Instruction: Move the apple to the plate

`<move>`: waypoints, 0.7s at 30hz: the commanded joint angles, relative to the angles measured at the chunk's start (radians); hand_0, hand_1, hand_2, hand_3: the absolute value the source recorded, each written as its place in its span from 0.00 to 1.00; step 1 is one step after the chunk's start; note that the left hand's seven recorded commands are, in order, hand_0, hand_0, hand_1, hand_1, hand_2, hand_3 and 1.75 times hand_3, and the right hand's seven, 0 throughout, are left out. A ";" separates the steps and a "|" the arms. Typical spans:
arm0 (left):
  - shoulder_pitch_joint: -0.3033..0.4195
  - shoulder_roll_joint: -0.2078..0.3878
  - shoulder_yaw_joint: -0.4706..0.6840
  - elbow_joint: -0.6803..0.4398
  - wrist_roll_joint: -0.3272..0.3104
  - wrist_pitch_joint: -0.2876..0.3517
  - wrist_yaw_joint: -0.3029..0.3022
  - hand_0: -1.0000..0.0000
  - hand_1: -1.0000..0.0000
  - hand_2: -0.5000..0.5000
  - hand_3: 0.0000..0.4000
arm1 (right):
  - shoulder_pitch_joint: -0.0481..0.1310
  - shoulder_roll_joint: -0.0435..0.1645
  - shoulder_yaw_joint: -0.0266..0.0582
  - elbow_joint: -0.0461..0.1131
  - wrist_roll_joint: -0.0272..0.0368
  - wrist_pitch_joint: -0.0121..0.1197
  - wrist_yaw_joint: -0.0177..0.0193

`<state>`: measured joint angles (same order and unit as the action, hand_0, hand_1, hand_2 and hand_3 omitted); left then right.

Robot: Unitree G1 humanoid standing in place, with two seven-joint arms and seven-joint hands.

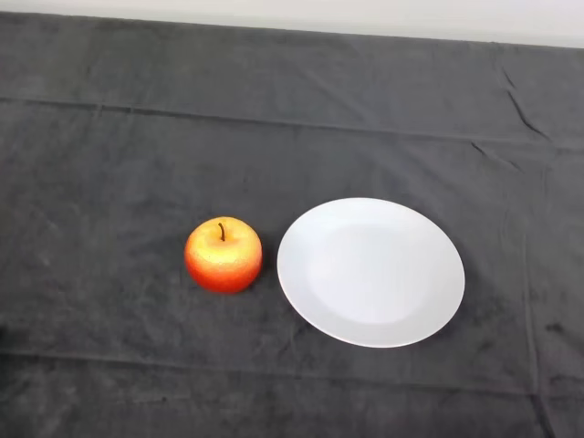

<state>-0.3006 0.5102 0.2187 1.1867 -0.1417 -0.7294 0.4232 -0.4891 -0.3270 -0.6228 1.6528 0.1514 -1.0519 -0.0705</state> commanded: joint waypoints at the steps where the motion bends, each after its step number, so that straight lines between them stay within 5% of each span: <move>1: -0.053 -0.017 0.024 0.029 0.020 -0.027 0.005 1.00 1.00 0.50 0.00 | 0.095 0.080 -0.0183 0.112 0.0063 0.086 -0.0060; 10: -0.026 0.011 0.051 0.024 0.005 -0.064 -0.039 1.00 1.00 0.50 0.00 | 0.095 0.080 -0.0189 0.112 0.0056 0.086 -0.0061; 21: -0.082 0.014 0.027 0.013 0.062 -0.082 0.000 1.00 1.00 0.50 0.00 | 0.095 0.080 -0.0196 0.112 0.0048 0.085 -0.0061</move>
<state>-0.3441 0.5118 0.2514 1.1867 -0.0871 -0.7905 0.4179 -0.4903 -0.3278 -0.6247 1.6572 0.1502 -1.0549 -0.0705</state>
